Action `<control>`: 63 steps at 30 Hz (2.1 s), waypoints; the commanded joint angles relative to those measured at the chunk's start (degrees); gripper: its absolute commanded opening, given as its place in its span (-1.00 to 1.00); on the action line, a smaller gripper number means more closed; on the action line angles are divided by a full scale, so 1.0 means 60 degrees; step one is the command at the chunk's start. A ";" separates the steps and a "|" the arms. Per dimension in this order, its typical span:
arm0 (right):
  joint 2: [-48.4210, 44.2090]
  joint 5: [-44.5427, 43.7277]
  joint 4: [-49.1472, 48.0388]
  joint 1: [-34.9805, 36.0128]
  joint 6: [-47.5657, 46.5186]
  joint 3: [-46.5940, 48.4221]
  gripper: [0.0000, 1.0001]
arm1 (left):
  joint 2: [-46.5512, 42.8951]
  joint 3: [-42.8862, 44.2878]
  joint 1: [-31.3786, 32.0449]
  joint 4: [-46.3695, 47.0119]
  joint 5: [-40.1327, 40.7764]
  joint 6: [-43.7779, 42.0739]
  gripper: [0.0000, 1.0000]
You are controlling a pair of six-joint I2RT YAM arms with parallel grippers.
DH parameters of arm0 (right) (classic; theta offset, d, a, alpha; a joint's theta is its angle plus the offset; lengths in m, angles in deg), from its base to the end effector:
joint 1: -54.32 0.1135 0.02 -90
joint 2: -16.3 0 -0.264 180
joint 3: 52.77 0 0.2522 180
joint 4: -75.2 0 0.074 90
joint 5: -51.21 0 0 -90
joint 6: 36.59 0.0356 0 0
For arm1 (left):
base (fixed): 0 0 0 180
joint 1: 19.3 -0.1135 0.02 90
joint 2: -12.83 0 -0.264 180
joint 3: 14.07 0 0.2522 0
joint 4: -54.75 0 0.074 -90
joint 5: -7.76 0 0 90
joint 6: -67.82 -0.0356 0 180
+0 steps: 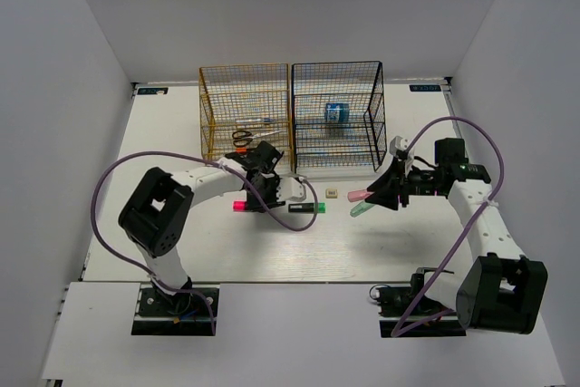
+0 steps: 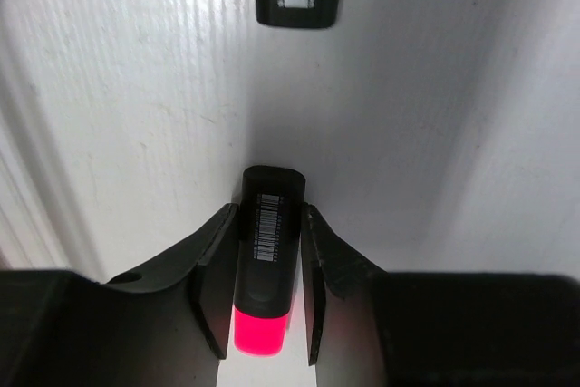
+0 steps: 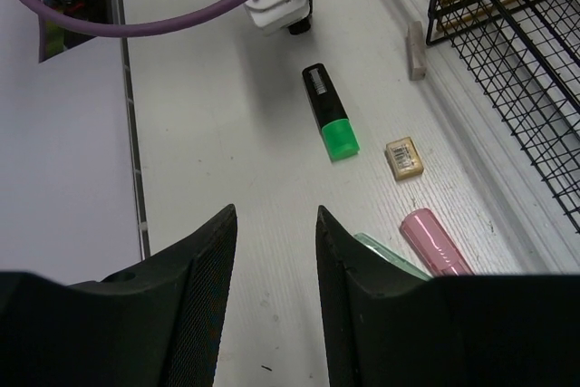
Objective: Sort the stationery into containers
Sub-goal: Pick up the pen from the center of the board, then place the pen in the storage box, then pick up the pen from the center of the board.
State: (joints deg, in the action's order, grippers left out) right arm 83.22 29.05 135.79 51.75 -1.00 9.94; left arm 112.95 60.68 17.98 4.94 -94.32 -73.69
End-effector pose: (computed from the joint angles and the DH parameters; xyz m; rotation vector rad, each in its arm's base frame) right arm 0.2065 0.0237 0.2587 -1.1623 1.6932 0.9838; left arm 0.2518 -0.2010 0.1601 2.0210 2.0081 -0.2532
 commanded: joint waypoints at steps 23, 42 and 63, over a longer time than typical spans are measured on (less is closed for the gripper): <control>-0.0532 0.0033 -0.0701 -0.0114 0.0778 -0.0365 -1.00 | -0.0545 0.5665 -0.1495 -0.0978 0.0153 0.1248 -1.00; -0.0181 0.0135 -0.0086 -0.0129 0.0280 -0.0131 -0.65 | 0.0028 0.4528 -0.1892 0.0193 0.0386 0.1084 0.15; 0.1900 -0.5236 -0.1148 0.3369 -0.3431 0.1468 0.20 | -0.6991 -0.0061 -0.1701 -0.0509 0.0414 0.8244 0.43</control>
State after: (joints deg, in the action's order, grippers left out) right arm 95.26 17.86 147.20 65.54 -27.17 19.10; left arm 80.99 69.93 7.38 6.38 -91.98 -36.88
